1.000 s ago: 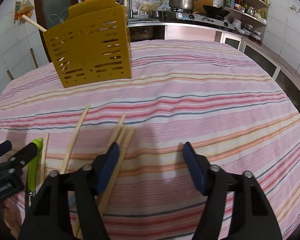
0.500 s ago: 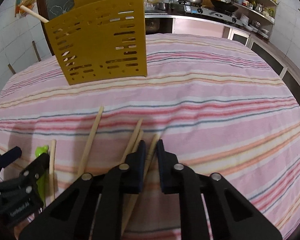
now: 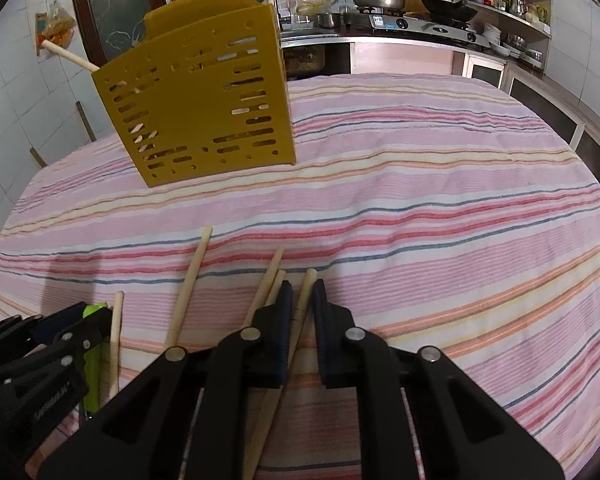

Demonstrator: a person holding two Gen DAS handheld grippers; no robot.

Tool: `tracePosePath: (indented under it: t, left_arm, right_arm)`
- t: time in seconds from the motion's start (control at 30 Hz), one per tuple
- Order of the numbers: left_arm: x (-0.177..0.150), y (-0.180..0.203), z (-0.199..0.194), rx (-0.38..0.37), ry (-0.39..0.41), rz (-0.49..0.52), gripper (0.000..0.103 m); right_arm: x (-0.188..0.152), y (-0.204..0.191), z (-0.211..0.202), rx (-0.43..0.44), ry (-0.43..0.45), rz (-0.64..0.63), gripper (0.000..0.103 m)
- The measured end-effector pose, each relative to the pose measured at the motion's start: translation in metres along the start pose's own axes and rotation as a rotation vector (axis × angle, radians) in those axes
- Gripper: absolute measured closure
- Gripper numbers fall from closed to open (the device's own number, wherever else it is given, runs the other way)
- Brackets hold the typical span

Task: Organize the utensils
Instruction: 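Grasp the green-handled knife with the left tool while the right tool grasps a chopstick, then lift the green knife with the left tool while the right tool carries the chopstick toward the holder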

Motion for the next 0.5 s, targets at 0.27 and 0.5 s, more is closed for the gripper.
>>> tracePosePath:
  t: [0.27, 0.5]
  left_arm:
    - [0.000, -0.006, -0.008, -0.038, 0.046, -0.048, 0.080]
    - [0.010, -0.010, -0.047, -0.038, 0.201, -0.048, 0.080]
  right_arm:
    - [0.007, 0.002, -0.014, 0.043, 0.068, 0.020, 0.096]
    - [0.016, -0.001, -0.033, 0.093, 0.159, 0.026, 0.097]
Point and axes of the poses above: each gripper's, at about its wrist camera, not at the fingertips, and z roughly the way its jaws point, y to its right, x to its top, the point moved 6 cm from there along z, roughly the way its jaws point, and after that the axes turned 6 degrees about x, right-handed, at the moved point
